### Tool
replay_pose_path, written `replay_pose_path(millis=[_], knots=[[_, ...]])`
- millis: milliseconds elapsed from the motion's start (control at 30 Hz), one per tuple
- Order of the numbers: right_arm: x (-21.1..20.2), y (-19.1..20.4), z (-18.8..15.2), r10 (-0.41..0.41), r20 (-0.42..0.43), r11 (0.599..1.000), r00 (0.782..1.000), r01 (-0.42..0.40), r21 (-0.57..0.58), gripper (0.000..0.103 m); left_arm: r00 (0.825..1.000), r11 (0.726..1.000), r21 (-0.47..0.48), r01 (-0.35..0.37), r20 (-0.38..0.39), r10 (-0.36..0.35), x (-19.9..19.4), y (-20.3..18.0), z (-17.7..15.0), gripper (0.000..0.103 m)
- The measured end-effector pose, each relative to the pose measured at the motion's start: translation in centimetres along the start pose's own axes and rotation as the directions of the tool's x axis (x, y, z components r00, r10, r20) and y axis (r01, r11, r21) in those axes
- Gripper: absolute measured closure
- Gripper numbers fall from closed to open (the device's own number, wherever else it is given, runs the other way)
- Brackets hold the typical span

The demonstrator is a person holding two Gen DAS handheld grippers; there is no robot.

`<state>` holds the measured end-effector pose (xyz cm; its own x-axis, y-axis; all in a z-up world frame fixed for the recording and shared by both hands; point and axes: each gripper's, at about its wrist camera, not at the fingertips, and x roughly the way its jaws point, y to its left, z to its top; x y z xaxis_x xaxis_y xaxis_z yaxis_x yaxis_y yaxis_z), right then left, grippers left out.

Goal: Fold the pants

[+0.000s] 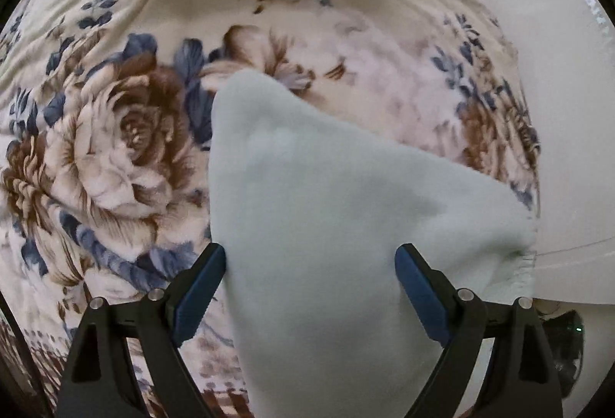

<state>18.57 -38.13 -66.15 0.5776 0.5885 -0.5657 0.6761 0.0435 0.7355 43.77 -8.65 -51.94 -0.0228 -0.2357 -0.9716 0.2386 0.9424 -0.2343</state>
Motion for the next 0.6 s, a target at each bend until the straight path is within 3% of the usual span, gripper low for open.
replay_pose_path(millis=[100, 200, 267, 300, 333, 367, 433, 500, 567, 600], knots=[[-0.6, -1.4, -0.6, -0.219, 0.031, 0.976, 0.975, 0.218, 0.015, 0.094, 1.000, 1.000, -0.006, 0.013, -0.010, -0.013, 0.8, 0.3, 0.0, 0.011], [-0.3, -3.0, -0.9, -0.251, -0.040, 0.967, 0.967, 0.253, 0.045, 0.090, 1.000, 1.000, 0.001, 0.015, -0.017, -0.015, 0.5, -0.2, -0.2, 0.011], [-0.4, -1.0, -0.7, -0.299, -0.095, 0.954, 0.950, 0.297, -0.028, 0.064, 1.000, 1.000, -0.006, 0.029, 0.006, -0.029, -0.9, -0.2, -0.8, 0.013], [-1.2, 0.4, -0.4, -0.329, -0.087, 0.943, 0.940, 0.323, -0.075, 0.055, 0.998, 0.998, -0.028, 0.059, 0.030, -0.058, -2.2, 0.1, -1.6, 0.013], [-1.9, 2.2, -0.1, -0.368, -0.062, 0.924, 0.928, 0.358, -0.136, 0.038, 0.996, 0.996, -0.039, 0.074, 0.043, -0.072, -2.8, 0.3, -2.3, 0.013], [-2.6, 4.0, 0.2, -0.399, -0.028, 0.902, 0.917, 0.387, -0.192, 0.030, 0.994, 0.994, -0.059, 0.088, 0.065, -0.084, -4.0, 0.6, -3.8, 0.013], [-3.7, 8.4, 0.9, -0.433, 0.054, 0.846, 0.900, 0.426, -0.322, 0.026, 0.992, 0.990, -0.095, 0.100, 0.088, -0.092, -5.2, 1.4, -6.4, 0.013], [-2.6, 14.0, 1.9, -0.429, 0.106, 0.758, 0.897, 0.421, -0.498, 0.021, 0.990, 0.980, -0.157, 0.123, 0.087, -0.111, -5.3, 2.6, -9.2, 0.013], [1.6, 20.1, 2.4, -0.453, 0.118, 0.608, 0.884, 0.402, -0.685, 0.020, 0.984, 0.960, -0.221, 0.171, 0.082, -0.156, -4.6, 3.6, -11.1, 0.013], [4.4, 22.3, 2.7, -0.465, 0.065, 0.568, 0.883, 0.354, -0.743, 0.020, 0.981, 0.949, -0.248, 0.193, 0.079, -0.179, -4.0, 3.9, -11.8, 0.013]])
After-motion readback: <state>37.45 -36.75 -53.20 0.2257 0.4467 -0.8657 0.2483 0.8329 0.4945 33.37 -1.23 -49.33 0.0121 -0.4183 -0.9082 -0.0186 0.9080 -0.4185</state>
